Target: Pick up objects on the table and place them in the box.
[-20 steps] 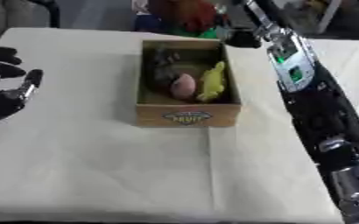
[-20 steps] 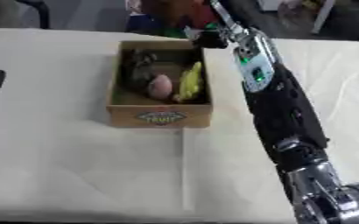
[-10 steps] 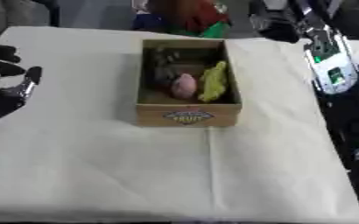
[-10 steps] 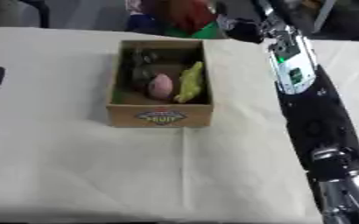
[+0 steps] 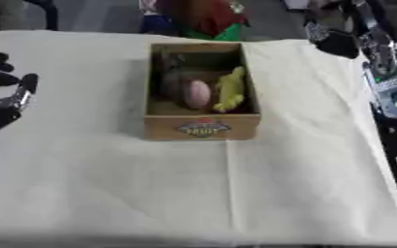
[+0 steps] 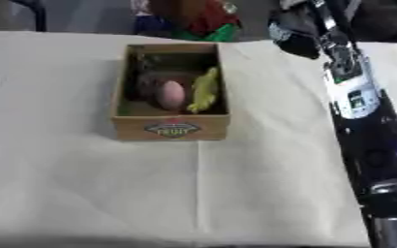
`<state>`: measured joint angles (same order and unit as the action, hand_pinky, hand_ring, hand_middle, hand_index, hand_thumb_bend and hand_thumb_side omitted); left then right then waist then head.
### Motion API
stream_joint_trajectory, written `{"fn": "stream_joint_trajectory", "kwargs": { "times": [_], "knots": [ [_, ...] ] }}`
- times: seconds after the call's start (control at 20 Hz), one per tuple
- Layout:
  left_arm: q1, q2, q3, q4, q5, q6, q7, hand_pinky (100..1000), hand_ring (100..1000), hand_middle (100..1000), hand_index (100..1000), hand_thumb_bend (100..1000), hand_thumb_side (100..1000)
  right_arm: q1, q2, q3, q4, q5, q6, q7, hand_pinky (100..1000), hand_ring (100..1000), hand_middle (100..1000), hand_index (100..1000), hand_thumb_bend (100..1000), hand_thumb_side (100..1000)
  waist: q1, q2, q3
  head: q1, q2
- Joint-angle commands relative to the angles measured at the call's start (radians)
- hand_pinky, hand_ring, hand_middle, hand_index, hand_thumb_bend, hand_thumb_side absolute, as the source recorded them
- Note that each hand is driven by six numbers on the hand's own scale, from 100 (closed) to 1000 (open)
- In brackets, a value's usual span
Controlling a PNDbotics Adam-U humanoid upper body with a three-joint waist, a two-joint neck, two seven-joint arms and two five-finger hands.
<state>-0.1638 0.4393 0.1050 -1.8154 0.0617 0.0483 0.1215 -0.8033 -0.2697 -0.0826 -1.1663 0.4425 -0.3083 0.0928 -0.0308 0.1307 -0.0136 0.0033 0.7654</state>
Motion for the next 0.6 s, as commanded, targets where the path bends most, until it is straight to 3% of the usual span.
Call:
{"fn": "stream_joint_trajectory", "kwargs": {
  "times": [0.05, 0.6],
  "knots": [
    [-0.003, 0.013, 0.013, -0.017, 0.001, -0.001, 0.008, 703, 559, 554, 686, 432, 100, -0.009, -0.031, -0.012, -0.03, -0.023, 0.01, 0.0, 740, 858, 668, 853, 100, 100, 0.003, -0.01, -0.002, -0.009, 0.005],
    [0.001, 0.009, 0.015, -0.016, 0.004, -0.002, 0.021, 699, 553, 547, 682, 429, 100, 0.007, -0.028, -0.011, -0.03, -0.035, 0.012, 0.007, 738, 856, 661, 851, 100, 100, 0.007, -0.008, -0.003, -0.002, 0.005]
  ]
}}
